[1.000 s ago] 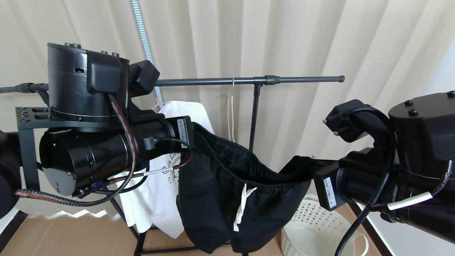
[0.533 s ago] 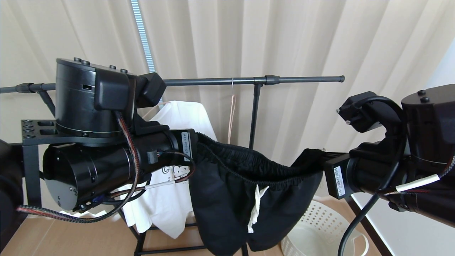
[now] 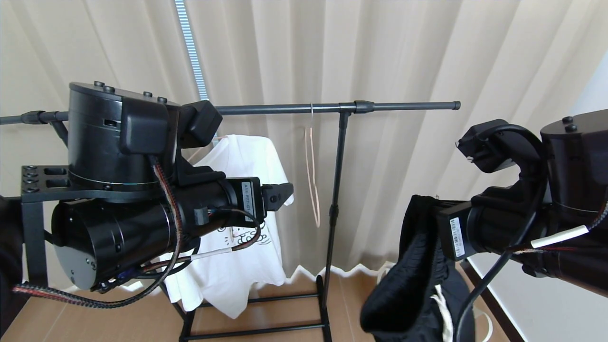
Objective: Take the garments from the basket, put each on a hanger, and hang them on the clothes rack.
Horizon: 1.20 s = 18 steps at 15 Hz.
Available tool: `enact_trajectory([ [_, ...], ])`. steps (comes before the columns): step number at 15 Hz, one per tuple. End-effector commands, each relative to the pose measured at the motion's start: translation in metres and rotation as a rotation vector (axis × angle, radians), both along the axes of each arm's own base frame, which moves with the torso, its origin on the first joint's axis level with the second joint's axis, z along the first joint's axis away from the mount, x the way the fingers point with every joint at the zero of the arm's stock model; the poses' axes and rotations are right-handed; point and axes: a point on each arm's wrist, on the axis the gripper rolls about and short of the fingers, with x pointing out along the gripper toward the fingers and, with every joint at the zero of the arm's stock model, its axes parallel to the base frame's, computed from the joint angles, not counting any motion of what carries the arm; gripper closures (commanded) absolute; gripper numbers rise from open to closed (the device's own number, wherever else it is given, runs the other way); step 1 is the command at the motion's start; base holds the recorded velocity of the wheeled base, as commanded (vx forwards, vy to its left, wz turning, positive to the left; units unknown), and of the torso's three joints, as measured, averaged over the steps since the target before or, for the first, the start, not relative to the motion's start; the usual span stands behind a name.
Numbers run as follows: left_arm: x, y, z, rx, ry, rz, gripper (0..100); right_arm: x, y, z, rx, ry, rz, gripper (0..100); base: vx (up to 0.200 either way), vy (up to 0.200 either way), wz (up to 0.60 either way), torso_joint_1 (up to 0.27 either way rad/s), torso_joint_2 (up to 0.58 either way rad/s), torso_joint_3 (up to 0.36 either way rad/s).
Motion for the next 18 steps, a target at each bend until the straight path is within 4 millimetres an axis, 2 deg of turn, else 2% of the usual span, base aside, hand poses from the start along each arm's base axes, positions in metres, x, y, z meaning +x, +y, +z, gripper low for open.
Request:
enact_trajectory([
  [1,0.001,-0.001,-0.002,0.004,0.006,0.000,0,0.005,-0.009,0.000,-0.014,-0.002,-0.037,100,0.000,0.000,0.00,0.000,0.00,0.000],
  [5,0.017,-0.014,-0.016,0.041,0.043,0.003,0,0.011,-0.027,-0.005,-0.106,-0.002,-0.062,100,0.000,0.000,0.00,0.000,0.00,0.000],
  [8,0.038,-0.031,-0.021,0.064,0.044,0.001,0,0.017,-0.030,-0.006,-0.120,0.004,-0.080,100,0.000,0.000,0.00,0.000,0.00,0.000],
  [9,0.055,-0.037,-0.023,0.090,0.033,0.009,0,0.021,-0.032,-0.009,-0.139,0.012,-0.077,100,0.000,0.000,0.00,0.000,0.00,0.000],
  [11,0.072,-0.049,-0.026,0.103,0.023,0.007,0,0.027,-0.032,-0.011,-0.136,0.029,-0.056,100,0.000,0.000,0.00,0.000,0.00,0.000],
  [12,0.088,-0.060,-0.029,0.115,0.014,0.007,0,0.034,-0.030,-0.012,-0.133,0.027,-0.060,100,0.000,0.000,0.00,0.000,0.00,0.000],
  [14,0.100,-0.069,-0.032,0.131,0.016,0.008,0,0.036,-0.030,-0.013,-0.129,0.021,-0.061,100,0.000,0.000,0.00,0.000,0.00,0.000],
  [18,0.122,-0.087,-0.042,0.129,0.014,0.010,0,0.042,-0.043,-0.015,-0.174,0.024,-0.094,100,0.000,0.000,0.00,0.000,0.00,0.000],
])
